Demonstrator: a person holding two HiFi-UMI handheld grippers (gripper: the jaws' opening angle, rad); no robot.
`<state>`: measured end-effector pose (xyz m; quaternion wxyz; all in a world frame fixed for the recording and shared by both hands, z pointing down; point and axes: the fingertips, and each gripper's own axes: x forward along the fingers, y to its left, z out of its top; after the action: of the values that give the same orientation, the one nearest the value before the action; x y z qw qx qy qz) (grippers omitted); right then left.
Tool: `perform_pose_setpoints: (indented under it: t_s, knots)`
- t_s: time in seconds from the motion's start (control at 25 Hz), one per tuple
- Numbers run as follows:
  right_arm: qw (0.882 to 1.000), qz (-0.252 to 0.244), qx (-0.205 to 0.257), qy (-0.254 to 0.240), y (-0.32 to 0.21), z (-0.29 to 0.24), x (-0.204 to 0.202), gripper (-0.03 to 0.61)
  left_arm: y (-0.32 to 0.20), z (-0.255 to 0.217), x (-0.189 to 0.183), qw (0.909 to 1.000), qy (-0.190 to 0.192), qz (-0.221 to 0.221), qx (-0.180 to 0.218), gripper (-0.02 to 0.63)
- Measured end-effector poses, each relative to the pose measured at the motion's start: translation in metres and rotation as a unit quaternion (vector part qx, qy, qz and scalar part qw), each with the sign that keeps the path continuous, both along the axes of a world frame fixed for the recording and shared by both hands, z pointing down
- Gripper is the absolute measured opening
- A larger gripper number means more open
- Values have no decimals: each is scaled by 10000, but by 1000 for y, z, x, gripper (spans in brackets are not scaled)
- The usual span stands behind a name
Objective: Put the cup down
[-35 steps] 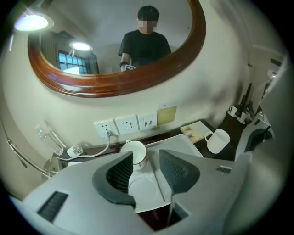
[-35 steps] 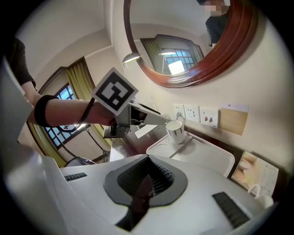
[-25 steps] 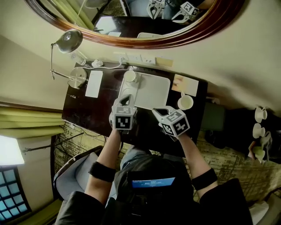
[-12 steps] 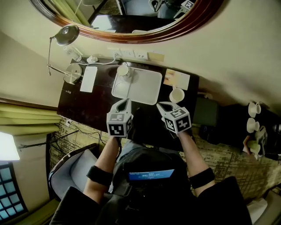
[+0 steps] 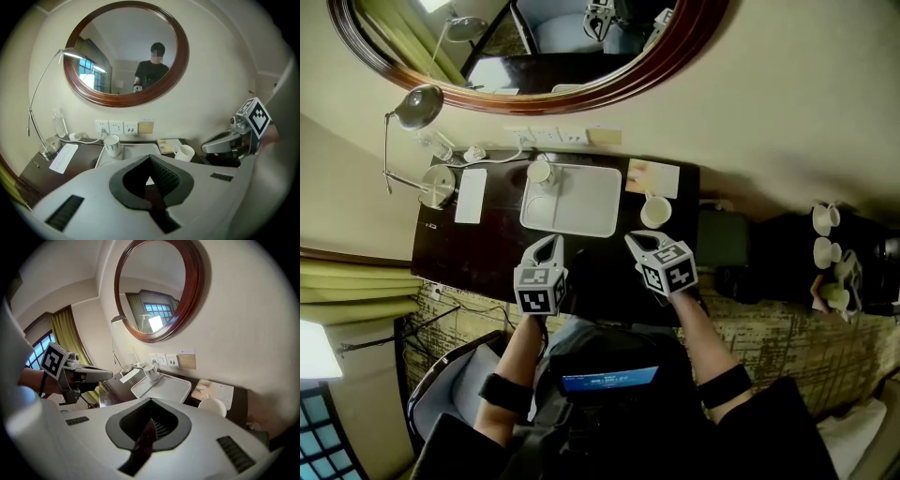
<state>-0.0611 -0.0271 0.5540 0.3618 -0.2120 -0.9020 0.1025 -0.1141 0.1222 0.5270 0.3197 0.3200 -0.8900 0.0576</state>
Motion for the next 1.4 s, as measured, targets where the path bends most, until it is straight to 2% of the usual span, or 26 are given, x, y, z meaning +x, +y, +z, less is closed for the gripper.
perform_pose_setpoints:
  t_s: [0.16, 0.24, 0.4, 0.56, 0.76, 0.92, 1.0, 1.08, 1.16, 1.32, 1.4]
  knots:
    - [10000, 61, 22, 30, -4, 7, 4, 2, -12, -7, 5, 9996, 121, 101, 249, 0]
    - [9999, 89, -18, 53, -4, 3, 6, 2, -17, -8, 5, 9994, 55, 169, 303, 0]
    - [9997, 236, -26, 74, -16, 8, 11, 2, -32, 1, 5, 9991, 37, 339, 236, 0]
    - [9989, 454, -7, 73, -34, 11, 18, 2, -66, 12, 14, 9965, 259, 791, 61, 13]
    - [9960, 846, -69, 260, -67, 29, 35, 2, -124, 29, 29, 9872, 470, 1521, -106, 176]
    - [9919, 1192, -49, 433, -100, 50, 50, 2, -175, 46, 46, 9779, 835, 1910, -178, 308]
    - [9891, 1369, -42, 533, -117, 59, 57, 2, -196, 60, 46, 9780, 1000, 1824, -176, 383]
    - [9867, 1505, -47, 616, -132, 68, 64, 2, -212, 79, 41, 9815, 1132, 1536, -165, 436]
    - [9847, 1603, -63, 675, -146, 74, 71, 2, -227, 96, 40, 9839, 1249, 1258, -214, 471]
    - [9824, 1717, -101, 735, -169, 81, 78, 2, -260, 111, 46, 9831, 1471, 1036, -346, 523]
    - [9821, 1722, -101, 763, -179, 84, 81, 2, -269, 121, 42, 9844, 1500, 801, -456, 532]
